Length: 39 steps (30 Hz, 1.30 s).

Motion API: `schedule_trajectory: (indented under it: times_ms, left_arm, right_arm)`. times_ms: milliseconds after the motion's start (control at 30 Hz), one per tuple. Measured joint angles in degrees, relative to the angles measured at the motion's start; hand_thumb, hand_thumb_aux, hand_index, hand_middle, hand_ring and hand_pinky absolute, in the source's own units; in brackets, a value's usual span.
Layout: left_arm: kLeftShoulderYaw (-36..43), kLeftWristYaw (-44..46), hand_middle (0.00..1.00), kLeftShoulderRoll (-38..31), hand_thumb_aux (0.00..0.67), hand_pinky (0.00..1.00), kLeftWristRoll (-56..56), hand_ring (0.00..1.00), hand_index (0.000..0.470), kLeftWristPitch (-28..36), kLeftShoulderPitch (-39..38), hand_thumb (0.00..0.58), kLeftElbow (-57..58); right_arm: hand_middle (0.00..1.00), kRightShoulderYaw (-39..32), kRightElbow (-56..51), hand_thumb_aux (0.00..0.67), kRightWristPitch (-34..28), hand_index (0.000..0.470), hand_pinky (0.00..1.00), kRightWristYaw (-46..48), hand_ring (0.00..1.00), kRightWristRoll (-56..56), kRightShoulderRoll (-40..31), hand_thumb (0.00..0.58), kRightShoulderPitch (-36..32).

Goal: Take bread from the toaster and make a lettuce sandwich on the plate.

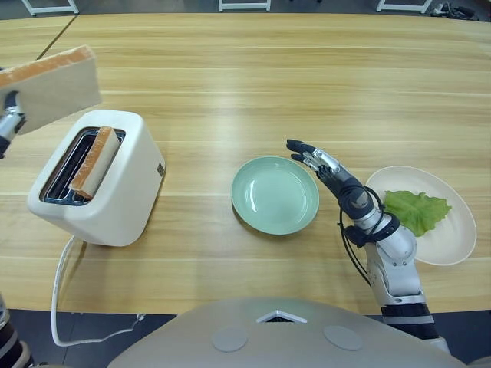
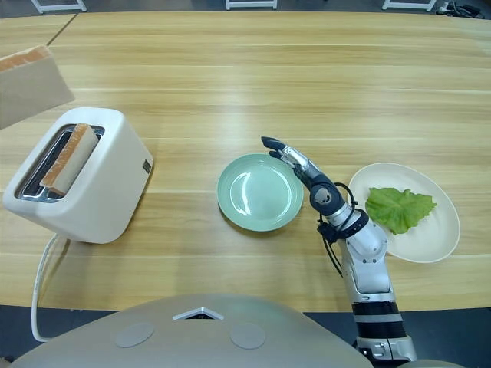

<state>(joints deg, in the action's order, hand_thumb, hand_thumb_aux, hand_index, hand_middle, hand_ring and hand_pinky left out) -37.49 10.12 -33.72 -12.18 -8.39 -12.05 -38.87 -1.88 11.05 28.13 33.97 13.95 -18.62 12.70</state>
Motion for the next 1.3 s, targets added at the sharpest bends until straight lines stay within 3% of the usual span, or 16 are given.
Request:
schedule_trajectory:
  times_ms: [167,333,533,700,867,1200,1233,1267,1300]
  left_arm:
    - [17.1,-1.2,0.00,4.1,0.670,0.00,-7.0,0.00,0.470,-0.7,6.4,0.580,-0.5]
    - [36.8,-2.3,0.00,9.5,0.670,0.00,-22.9,0.00,0.470,-4.3,13.4,0.580,1.9]
    - [56.4,-7.0,0.00,12.7,0.670,0.00,-45.4,0.00,0.470,-8.5,14.7,0.580,16.4]
    - [63.4,-15.3,0.00,13.4,0.670,0.00,-56.4,0.00,0.470,-9.3,17.6,0.580,26.7]
    - [67.8,-22.5,0.00,14.4,0.670,0.00,-61.3,0.00,0.470,-9.5,22.9,0.580,31.6]
    - [71.4,-24.6,0.00,11.8,0.670,0.00,-61.4,0.00,0.470,-9.2,20.1,0.580,33.2]
    - [71.6,-24.6,0.00,11.5,0.397,0.00,-61.4,0.00,0.278,-8.8,19.2,0.484,33.4]
    - [71.7,-24.4,0.00,11.3,0.315,0.00,-61.4,0.00,0.221,-8.4,18.5,0.417,33.6]
    - [71.9,-23.7,0.00,11.1,0.000,0.00,-61.4,0.00,0.000,-7.8,17.9,0.000,34.0]
  right_arm:
    - [0.00,0.5,-3.0,0.000,-0.3,0.000,0.00,-1.4,0.00,0.0,0.8,0.000,-2.2]
    - [0.00,5.0,-3.5,0.000,-3.7,0.000,0.00,-5.1,0.00,0.7,0.4,0.000,-6.1]
    - [0.00,16.1,-1.6,0.000,-7.7,0.000,0.00,-5.8,0.00,-3.5,-11.2,0.000,-5.5]
    - [0.00,22.9,1.7,0.000,-6.4,0.000,0.00,-3.9,0.00,-5.1,-16.8,0.000,0.5]
    - [0.00,21.1,1.5,0.000,-5.1,0.000,0.00,-3.2,0.00,-6.2,-16.9,0.000,0.2]
    - [0.00,20.1,-0.1,0.000,-2.3,0.000,0.00,-2.6,0.00,-7.6,-17.1,0.000,0.5]
    - [0.00,20.3,-0.4,0.000,-2.0,0.000,0.00,-2.3,0.00,-7.9,-17.4,0.000,0.7]
    - [0.00,20.6,-0.9,0.000,-1.8,0.000,0.00,-2.3,0.00,-8.0,-17.8,0.000,0.8]
    - [0.00,20.9,-1.2,0.000,-1.4,0.000,0.00,-2.3,0.00,-8.5,-18.3,0.000,1.0]
